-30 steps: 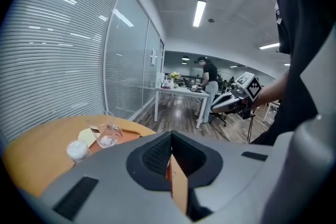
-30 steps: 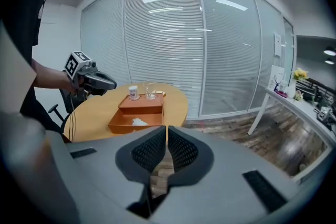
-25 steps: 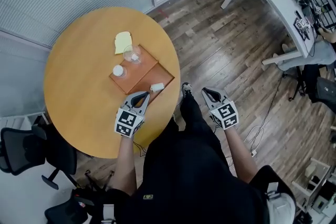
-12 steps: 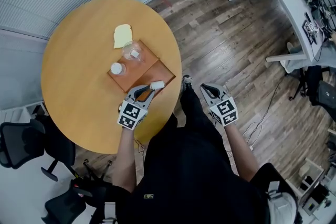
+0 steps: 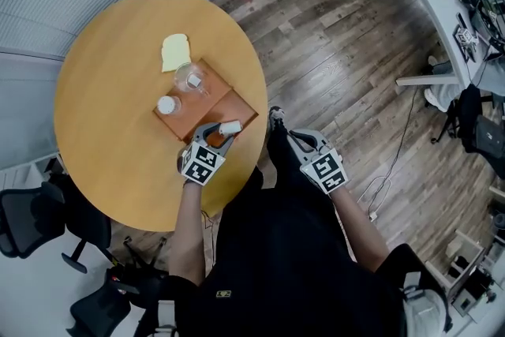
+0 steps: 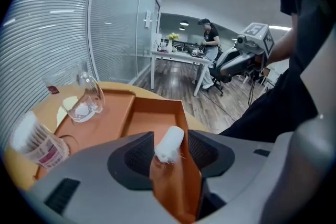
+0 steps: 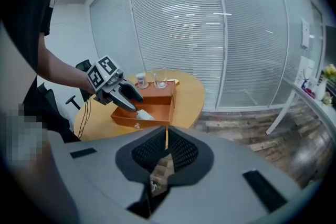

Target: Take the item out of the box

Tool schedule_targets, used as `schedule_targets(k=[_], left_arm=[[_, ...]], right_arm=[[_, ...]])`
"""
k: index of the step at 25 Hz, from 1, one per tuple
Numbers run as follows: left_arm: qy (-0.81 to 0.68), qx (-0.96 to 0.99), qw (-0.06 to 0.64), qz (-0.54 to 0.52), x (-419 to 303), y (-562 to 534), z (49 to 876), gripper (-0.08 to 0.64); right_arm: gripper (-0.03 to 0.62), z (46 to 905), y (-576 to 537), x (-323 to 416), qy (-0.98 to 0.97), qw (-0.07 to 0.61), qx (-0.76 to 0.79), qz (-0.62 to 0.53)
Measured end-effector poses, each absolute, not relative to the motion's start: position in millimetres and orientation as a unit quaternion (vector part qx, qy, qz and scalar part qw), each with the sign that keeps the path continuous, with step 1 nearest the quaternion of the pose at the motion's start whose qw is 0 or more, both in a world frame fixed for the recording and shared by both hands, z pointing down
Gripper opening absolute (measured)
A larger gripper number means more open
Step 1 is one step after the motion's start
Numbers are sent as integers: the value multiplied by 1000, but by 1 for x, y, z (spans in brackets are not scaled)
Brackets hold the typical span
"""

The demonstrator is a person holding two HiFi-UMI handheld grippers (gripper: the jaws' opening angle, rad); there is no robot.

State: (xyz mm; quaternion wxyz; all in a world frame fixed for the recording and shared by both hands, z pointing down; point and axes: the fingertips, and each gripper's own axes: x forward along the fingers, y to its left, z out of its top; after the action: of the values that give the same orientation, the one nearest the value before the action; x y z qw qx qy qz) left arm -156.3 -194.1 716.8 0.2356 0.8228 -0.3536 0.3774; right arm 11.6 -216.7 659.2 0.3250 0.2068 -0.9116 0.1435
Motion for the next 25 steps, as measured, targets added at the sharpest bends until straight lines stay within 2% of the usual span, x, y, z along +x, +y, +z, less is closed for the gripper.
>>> schedule_targets(k=[8, 25], left_arm=[[-323, 810, 231, 432, -157, -193, 743, 251], [-271, 787, 177, 525, -157, -192, 773, 232]], right_arm=[[9, 668, -218, 15, -908, 351, 193, 123], [9, 676, -224, 12, -907, 360, 184, 119]])
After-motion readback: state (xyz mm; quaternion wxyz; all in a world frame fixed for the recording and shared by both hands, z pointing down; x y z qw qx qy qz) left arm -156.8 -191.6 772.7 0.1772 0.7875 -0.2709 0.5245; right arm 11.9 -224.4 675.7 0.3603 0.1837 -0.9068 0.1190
